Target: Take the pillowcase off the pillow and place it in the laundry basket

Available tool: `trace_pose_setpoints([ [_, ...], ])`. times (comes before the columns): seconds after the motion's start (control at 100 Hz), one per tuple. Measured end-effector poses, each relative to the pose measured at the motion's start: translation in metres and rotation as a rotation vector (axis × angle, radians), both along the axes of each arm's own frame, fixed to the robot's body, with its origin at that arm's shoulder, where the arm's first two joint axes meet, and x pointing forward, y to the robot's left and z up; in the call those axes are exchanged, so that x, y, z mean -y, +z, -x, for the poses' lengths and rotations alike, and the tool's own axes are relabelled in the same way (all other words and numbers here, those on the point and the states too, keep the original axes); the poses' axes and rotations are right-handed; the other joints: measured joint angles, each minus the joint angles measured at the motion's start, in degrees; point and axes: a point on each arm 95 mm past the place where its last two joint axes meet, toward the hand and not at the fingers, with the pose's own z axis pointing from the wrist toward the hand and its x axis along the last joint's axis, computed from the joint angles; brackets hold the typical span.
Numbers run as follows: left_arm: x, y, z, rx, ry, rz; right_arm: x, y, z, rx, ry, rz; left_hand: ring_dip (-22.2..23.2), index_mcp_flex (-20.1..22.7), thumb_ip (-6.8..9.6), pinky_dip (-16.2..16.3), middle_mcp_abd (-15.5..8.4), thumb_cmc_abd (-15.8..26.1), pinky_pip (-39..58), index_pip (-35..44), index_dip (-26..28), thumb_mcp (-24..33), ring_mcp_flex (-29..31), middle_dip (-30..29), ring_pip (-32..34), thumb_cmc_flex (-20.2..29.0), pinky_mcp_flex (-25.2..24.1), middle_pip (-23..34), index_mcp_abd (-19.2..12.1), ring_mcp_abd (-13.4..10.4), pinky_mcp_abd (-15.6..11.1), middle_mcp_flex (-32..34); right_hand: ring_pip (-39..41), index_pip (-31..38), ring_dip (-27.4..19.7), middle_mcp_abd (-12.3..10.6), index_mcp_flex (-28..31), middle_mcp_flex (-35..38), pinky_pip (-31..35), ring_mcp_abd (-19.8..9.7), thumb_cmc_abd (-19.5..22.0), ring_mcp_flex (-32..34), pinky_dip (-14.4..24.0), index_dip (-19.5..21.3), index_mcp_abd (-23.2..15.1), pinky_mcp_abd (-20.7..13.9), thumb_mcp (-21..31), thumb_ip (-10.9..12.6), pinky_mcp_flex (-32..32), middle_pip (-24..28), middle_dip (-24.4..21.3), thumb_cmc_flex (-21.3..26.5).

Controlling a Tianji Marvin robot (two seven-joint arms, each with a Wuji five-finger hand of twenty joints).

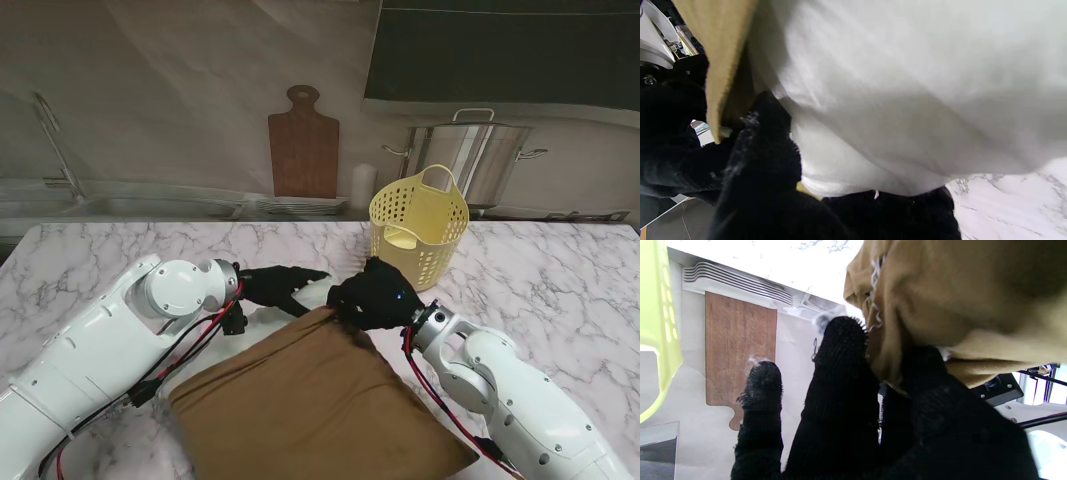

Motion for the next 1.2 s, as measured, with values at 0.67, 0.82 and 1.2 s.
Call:
trace_pose_setpoints([
  [0.67, 0.007, -0.002, 0.001, 0.504, 0.265, 0.07, 0.012, 0.003, -0.001, -0.009, -0.032, 0.057, 8.6, 30.2, -1.0, 1.1, -2.8, -1.1, 0.0, 33.4, 16.9, -1.5, 15.9, 24.1, 17.2, 10.7, 13.5, 3.5, -14.9, -0.7, -1.2, 28.1, 0.0, -0.7, 0.6, 0.0, -0.1, -1.0, -1.0, -0.4, 0.0, 0.0, 0.0, 0.1, -0.1, 0.6, 0.0, 0.0, -0.7, -0.1, 0.1, 0.0],
  [0.82, 0.002, 0.016, -0.002, 0.606, 0.3, 0.07, 0.019, 0.008, 0.001, -0.005, -0.046, 0.103, 8.9, 29.7, -2.12, 1.1, -2.8, -1.1, 0.0, 34.7, 17.5, -1.5, 15.9, 24.9, 17.7, 10.6, 13.5, 3.7, -15.8, -0.9, -1.3, 28.1, 0.0, -2.2, 0.6, -0.1, -1.0, -1.0, -1.3, -0.4, 0.0, -0.1, 0.0, 0.2, -0.4, 0.7, 0.8, 0.0, -0.8, -0.1, 0.7, 0.0],
  [1.2, -0.022, 0.046, -0.007, 0.76, 0.388, 0.07, 0.035, 0.021, 0.011, 0.081, -0.073, 0.16, 9.8, 29.2, -3.42, 1.2, -3.0, -1.7, 0.0, 35.9, 17.6, -3.4, 15.9, 25.6, 18.4, 9.4, 13.5, 5.1, -17.6, -1.9, -2.2, 28.1, 0.0, -5.9, 0.6, -0.7, -2.3, -1.0, -2.2, -0.5, 0.6, -0.2, 0.0, 0.7, -1.6, 1.4, 2.3, 0.3, -1.1, -0.1, 0.8, 2.3],
])
